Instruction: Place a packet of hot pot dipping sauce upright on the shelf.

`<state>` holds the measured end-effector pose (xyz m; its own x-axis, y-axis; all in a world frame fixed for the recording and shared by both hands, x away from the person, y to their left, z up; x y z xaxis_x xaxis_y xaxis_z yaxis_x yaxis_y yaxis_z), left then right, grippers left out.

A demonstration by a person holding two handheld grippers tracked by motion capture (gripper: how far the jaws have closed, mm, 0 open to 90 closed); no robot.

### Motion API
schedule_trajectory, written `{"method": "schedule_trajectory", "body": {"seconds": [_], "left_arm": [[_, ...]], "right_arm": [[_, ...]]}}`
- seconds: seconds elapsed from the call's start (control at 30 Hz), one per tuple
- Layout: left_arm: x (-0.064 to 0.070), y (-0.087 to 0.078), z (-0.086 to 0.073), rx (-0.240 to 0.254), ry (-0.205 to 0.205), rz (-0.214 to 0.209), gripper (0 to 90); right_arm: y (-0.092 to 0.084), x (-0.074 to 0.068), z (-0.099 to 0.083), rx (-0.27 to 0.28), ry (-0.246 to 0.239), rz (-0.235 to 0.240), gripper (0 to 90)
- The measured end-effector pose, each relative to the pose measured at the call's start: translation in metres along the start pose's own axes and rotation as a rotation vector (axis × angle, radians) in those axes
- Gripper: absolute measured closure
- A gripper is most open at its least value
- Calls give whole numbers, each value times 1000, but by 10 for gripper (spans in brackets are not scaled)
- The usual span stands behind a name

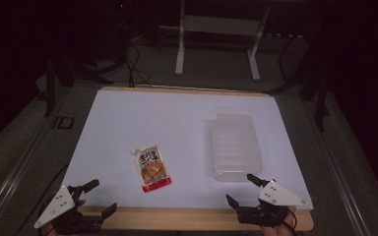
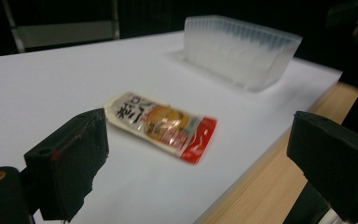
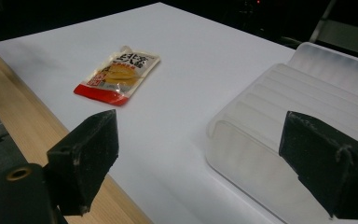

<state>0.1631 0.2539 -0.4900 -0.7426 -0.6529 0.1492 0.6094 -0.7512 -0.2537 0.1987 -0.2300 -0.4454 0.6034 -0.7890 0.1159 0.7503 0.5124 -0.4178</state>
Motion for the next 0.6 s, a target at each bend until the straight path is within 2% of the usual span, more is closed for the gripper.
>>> {"method": "schedule_trajectory", "body": {"seconds": [0.03,0.13,0.17,0.2,0.23,0.27,0.37,0.4,0.47,0.6], "left_arm": [[0,0,0,0,0,0,53],[0,5,0,-57,-28,-13,34],[0,5,0,-57,-28,-13,34],[2,8,0,-77,-33,-34,28],[2,8,0,-77,-33,-34,22],[4,11,1,-90,-25,-54,22],[5,14,1,-112,-14,-74,22],[6,17,2,-126,13,-100,21],[5,21,3,-144,48,-114,22],[-4,29,4,-159,49,-137,26]], "right_arm": [[0,0,0,0,0,0,118],[0,0,0,-4,0,6,118],[0,0,0,-3,1,6,118],[0,0,0,-1,7,6,118],[0,0,0,-1,7,6,118],[0,1,0,1,10,7,118],[0,1,0,0,10,6,118],[0,0,0,0,10,7,118],[0,0,0,-2,8,6,118],[1,-1,0,-6,8,9,118]]}}
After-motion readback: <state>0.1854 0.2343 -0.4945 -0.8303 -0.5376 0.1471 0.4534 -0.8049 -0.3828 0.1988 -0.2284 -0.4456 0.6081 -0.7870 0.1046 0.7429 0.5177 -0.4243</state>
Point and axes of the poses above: each handheld gripper's, and its own axes: y roughly forward along the jaws, z roughly out of its top, x roughly to its right, the point moved 1 cm from there along y, roughly forward along the jaws, and after that the axes turned 7 degrees about -z, right-handed, at the moved point
